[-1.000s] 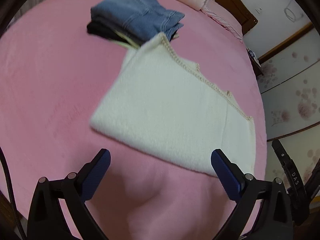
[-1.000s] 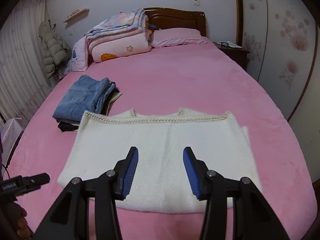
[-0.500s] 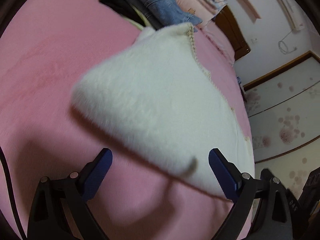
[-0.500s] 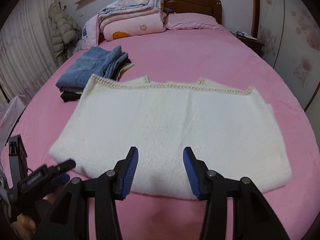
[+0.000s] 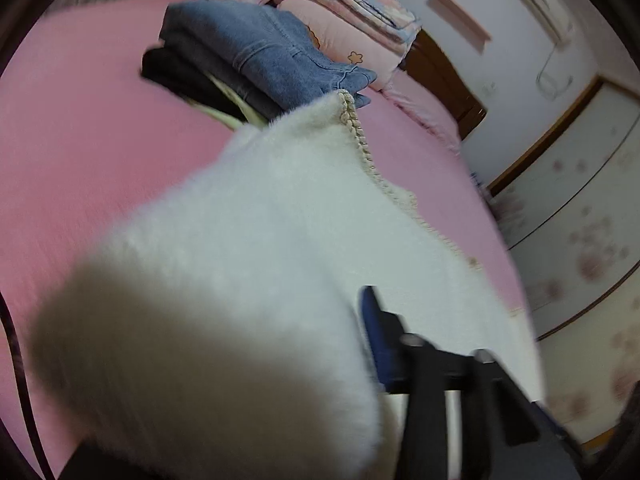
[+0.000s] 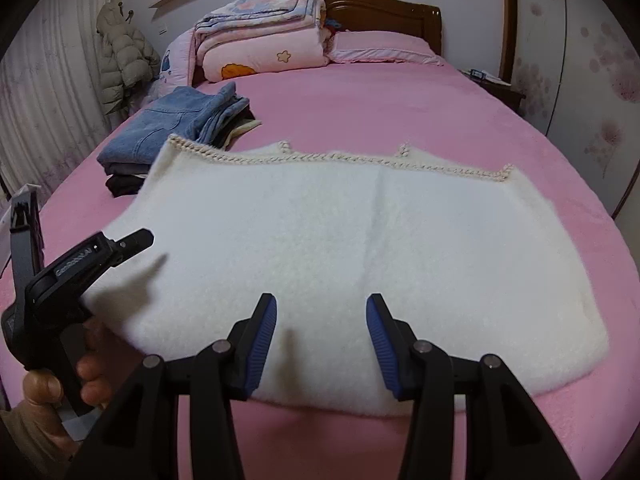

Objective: Fold large clothes

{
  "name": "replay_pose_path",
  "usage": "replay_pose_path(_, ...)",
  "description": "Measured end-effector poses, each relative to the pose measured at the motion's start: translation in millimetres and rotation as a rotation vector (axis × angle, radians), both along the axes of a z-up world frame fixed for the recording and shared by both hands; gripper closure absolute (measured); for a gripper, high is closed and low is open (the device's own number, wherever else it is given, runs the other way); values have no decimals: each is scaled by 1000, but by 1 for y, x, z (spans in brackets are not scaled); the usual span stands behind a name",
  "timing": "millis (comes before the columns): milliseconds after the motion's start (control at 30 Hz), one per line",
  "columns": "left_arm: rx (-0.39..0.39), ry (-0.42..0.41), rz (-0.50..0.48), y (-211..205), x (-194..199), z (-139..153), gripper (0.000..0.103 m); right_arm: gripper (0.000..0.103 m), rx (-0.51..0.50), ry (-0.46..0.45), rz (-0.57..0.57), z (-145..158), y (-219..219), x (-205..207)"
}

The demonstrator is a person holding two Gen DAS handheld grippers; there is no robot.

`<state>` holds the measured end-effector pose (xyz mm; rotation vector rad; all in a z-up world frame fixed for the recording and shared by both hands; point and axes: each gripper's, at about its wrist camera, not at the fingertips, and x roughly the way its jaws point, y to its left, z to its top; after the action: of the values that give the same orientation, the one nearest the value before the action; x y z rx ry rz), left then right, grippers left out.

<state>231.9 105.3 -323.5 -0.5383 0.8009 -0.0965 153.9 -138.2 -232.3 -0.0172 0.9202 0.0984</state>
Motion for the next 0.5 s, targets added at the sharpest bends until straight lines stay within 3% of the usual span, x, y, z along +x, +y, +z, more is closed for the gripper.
replay_pose_path(167, 70, -36, -32, -6, -11, 31, 82, 59, -27, -24, -10, 1, -1, 8)
replay_pose_path(233, 120, -85, -59, -18, -17, 49, 82, 83, -37, -44, 5, 2, 2, 14)
replay_pose_path(333, 162, -148, -94, -33, -21, 72, 83, 94, -88, -36, 40, -3, 13, 29)
replay_pose_path(500, 177, -200, -146, -49, -18, 97, 83, 99, -72, 74, 82, -37, 16, 50)
